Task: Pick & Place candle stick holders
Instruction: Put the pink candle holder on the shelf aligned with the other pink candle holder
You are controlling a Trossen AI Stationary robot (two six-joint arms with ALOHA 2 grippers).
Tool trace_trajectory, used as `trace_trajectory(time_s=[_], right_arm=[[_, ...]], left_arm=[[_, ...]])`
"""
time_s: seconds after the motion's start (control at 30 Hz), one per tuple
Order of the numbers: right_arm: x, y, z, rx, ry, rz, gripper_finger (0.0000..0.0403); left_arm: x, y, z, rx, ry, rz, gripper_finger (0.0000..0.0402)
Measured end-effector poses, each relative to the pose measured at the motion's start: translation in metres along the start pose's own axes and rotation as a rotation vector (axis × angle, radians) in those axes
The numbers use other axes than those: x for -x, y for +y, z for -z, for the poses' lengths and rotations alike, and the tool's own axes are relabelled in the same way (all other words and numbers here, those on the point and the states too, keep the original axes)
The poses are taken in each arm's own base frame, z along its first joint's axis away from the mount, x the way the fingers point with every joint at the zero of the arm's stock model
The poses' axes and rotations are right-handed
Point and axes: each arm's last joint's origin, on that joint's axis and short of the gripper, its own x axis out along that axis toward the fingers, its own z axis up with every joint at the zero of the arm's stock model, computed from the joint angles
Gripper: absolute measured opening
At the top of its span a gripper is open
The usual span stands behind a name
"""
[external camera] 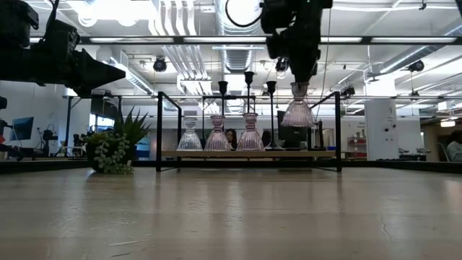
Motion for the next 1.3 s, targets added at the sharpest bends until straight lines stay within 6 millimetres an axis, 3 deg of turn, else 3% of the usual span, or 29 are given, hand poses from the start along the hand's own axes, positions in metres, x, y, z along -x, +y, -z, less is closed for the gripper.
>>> trace_trajectory(time_s=[0.47, 0.67, 1.3], right_arm=[[-0.009, -0.05, -0.022, -0.086, -0.041, 0.024, 0.002], [-0.025, -0.067, -0.027, -0.158, -0.026, -0.012, 0.002], [-0.053, -0.075, -0.04, -0.179, -0.019, -0.016, 0.002]], left_arm=[[0.0, 0.0, 0.0, 0.0, 0.0, 0.0, 0.0026], [0.0, 0.0, 0.0, 0.0, 0.0, 0.0, 0.0026], [0.0, 0.0, 0.0, 0.0, 0.0, 0.0, 0.0026]])
